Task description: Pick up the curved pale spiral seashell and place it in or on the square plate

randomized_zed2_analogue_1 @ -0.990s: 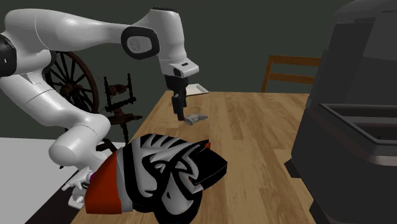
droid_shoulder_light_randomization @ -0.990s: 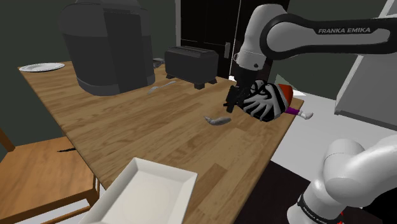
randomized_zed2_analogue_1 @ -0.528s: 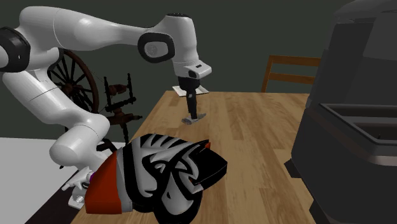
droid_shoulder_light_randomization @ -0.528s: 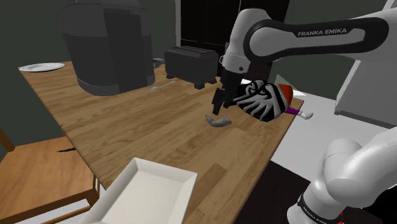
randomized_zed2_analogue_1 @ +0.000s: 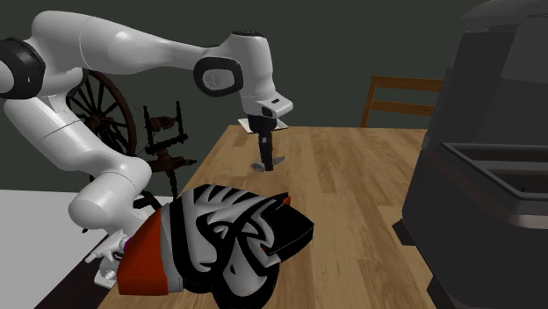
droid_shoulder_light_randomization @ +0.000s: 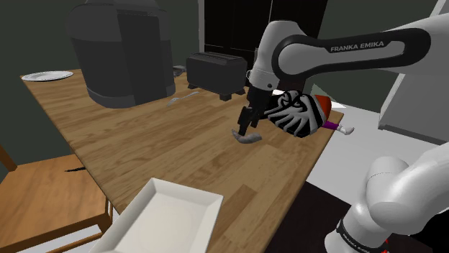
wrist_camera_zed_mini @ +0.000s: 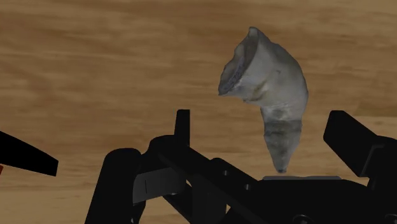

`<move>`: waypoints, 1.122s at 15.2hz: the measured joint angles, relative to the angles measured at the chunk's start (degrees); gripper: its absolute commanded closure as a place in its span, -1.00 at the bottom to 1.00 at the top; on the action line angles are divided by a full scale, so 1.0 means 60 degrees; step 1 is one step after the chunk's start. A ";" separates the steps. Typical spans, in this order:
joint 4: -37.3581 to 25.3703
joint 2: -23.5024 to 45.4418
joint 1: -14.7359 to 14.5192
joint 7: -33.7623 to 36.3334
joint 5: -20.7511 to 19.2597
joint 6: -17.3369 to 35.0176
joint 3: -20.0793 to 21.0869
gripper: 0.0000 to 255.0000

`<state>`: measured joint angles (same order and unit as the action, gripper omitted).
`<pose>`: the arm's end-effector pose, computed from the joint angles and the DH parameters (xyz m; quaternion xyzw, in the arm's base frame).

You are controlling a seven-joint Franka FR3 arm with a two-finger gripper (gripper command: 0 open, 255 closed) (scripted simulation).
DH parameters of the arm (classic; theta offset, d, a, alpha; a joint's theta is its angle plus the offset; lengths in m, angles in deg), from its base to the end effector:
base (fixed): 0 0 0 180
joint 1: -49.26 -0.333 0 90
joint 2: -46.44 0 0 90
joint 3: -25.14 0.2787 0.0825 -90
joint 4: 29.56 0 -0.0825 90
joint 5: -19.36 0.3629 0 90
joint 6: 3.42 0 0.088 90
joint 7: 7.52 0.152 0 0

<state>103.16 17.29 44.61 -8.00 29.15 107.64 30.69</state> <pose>0.4063 0.0937 0.4721 -0.9942 -0.0628 -0.0599 0.0629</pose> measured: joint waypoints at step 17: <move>0.0204 -0.0639 0.0096 0.0594 -0.0285 -0.0068 0.0363 -1.00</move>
<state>104.38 13.45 45.19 -4.43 27.44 107.23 32.87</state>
